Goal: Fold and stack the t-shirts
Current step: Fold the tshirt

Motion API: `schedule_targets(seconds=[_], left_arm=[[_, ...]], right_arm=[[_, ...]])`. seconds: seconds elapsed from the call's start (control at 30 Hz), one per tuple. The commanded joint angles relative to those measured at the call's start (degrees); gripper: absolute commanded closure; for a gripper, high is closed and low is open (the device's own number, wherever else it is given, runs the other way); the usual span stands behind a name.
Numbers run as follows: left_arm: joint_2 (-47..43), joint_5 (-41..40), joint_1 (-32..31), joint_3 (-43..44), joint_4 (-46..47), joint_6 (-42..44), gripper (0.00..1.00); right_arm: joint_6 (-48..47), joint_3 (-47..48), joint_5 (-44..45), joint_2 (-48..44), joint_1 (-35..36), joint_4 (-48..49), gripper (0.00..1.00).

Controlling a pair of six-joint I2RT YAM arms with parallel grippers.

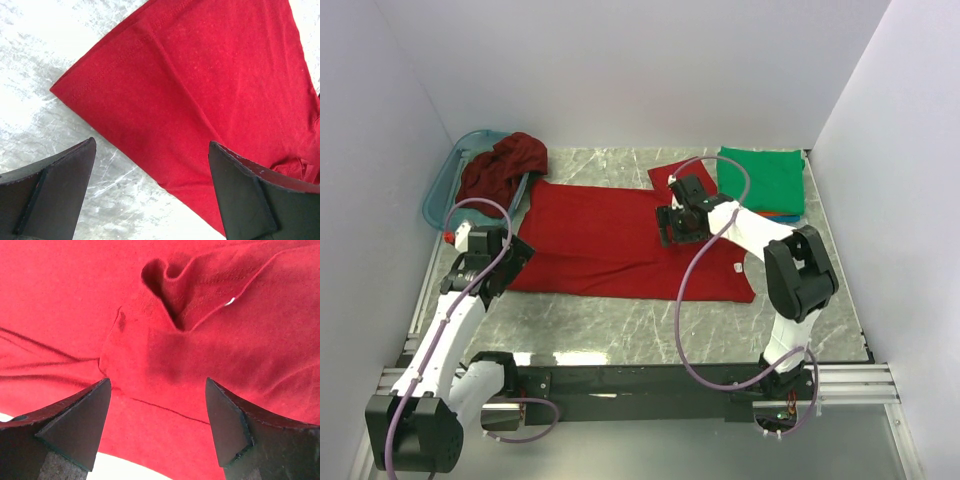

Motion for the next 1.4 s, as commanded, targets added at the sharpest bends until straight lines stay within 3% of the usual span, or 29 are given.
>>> schedule_targets(seconds=[0.0, 0.2, 0.4, 0.6, 0.7, 0.83, 1.0, 1.13, 1.37], left_arm=[[-0.8, 1.3, 0.2, -0.7, 2.7, 0.6, 0.01], [-0.2, 0.4, 0.2, 0.2, 1.0, 1.2, 0.01], [-2.5, -0.1, 0.2, 1.2, -0.6, 1.0, 0.01], [-3.7, 0.2, 0.2, 1.7, 0.0, 0.8, 0.0], [-2.3, 3.1, 0.2, 1.6, 3.7, 1.0, 0.01], [2.8, 9.6, 0.2, 2.0, 8.7, 1.2, 0.01], [9.1, 11.5, -2.2, 1.7, 16.0, 1.2, 0.01], [17.2, 12.0, -4.1, 2.7, 20.8, 1.2, 0.01], [29.5, 10.7, -5.0, 6.0, 25.4, 3.3, 0.0]], right_arm=[[1.1, -1.7, -1.8, -2.1, 0.9, 4.7, 0.18], [2.0, 3.0, -4.9, 4.4, 1.8, 6.0, 0.18], [1.9, 18.5, -4.9, 15.0, 1.9, 3.1, 0.18], [1.8, 26.1, -1.4, 13.8, 1.9, -0.4, 0.17], [2.4, 21.0, 1.5, 7.7, 1.9, 0.2, 0.17], [5.1, 6.3, 6.9, -2.5, 1.9, 3.0, 0.16], [8.7, -9.3, 9.6, -14.0, 1.8, 5.7, 0.13], [8.4, -15.5, 11.4, -15.0, 1.6, 6.0, 0.1], [8.2, -15.1, 12.2, -9.6, 0.8, 6.7, 0.1]])
